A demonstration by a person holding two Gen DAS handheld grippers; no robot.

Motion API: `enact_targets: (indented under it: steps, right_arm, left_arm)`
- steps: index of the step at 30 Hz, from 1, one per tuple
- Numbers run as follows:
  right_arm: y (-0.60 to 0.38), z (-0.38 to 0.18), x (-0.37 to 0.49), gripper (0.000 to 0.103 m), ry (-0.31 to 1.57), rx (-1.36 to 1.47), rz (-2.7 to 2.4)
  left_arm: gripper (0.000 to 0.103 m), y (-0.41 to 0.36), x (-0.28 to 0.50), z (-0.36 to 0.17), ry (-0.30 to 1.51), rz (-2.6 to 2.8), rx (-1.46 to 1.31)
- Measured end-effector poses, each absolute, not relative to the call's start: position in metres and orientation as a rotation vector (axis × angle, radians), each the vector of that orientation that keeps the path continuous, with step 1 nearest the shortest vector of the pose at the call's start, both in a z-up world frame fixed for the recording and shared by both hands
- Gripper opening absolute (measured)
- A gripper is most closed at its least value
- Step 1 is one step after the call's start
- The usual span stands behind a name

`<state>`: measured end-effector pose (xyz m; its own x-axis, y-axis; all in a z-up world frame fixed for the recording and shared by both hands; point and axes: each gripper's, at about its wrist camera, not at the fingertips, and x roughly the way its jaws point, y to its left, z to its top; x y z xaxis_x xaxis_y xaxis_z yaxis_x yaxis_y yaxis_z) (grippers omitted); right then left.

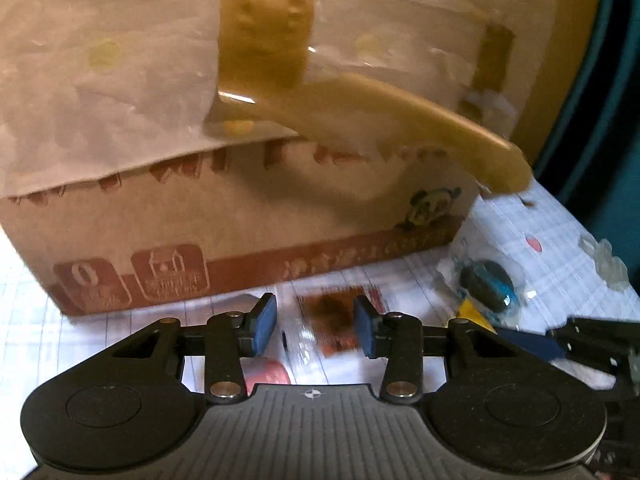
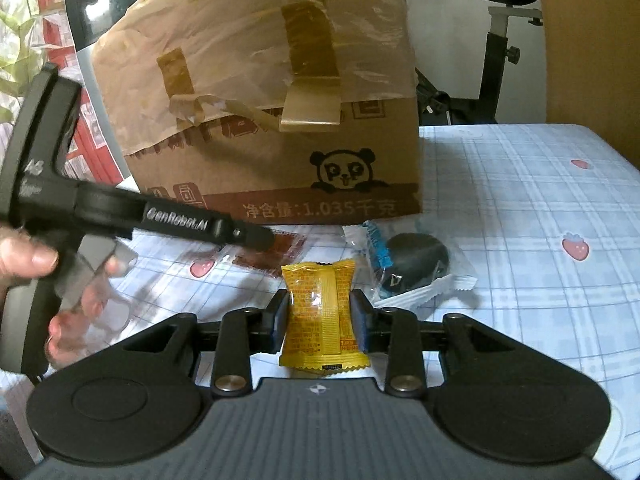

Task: Organize snacks
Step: 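Grasp the brown sauce sachet with the left tool while the right tool holds the yellow packet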

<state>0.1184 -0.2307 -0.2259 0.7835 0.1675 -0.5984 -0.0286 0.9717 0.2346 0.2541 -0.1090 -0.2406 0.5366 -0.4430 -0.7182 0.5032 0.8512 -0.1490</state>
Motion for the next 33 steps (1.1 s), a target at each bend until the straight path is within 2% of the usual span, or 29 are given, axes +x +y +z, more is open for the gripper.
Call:
enact_targets:
  steps: [9, 13, 14, 16, 17, 30, 32, 33]
  right_arm:
    - [-0.231, -0.225, 0.117, 0.034, 0.652, 0.224, 0.066]
    - [-0.24, -0.225, 0.115, 0.034, 0.632, 0.279, 0.059]
    - [-0.241, -0.224, 0.115, 0.034, 0.63, 0.284, 0.058]
    - [-0.241, -0.224, 0.114, 0.034, 0.626, 0.291, 0.06]
    - [-0.242, -0.224, 0.114, 0.034, 0.625, 0.297, 0.06]
    - [-0.245, -0.223, 0.112, 0.034, 0.624, 0.325, 0.059]
    - [-0.244, -0.223, 0.112, 0.034, 0.625, 0.325, 0.059]
    - [-0.244, -0.223, 0.112, 0.034, 0.627, 0.323, 0.059]
  left_arm:
    - [0.045, -0.106, 0.217, -0.235, 0.877, -0.658, 0.036]
    - [0.046, -0.112, 0.214, -0.227, 0.772, -0.624, 0.164]
    - [0.048, -0.114, 0.216, -0.226, 0.755, -0.618, 0.197]
    - [0.066, -0.117, 0.222, -0.224, 0.742, -0.637, 0.245]
    - [0.069, -0.121, 0.228, -0.227, 0.757, -0.668, 0.251]
    - [0.07, -0.138, 0.254, -0.252, 0.776, -0.715, 0.298]
    - [0.065, -0.138, 0.25, -0.252, 0.768, -0.707, 0.295]
    - [0.056, -0.137, 0.248, -0.251, 0.766, -0.702, 0.291]
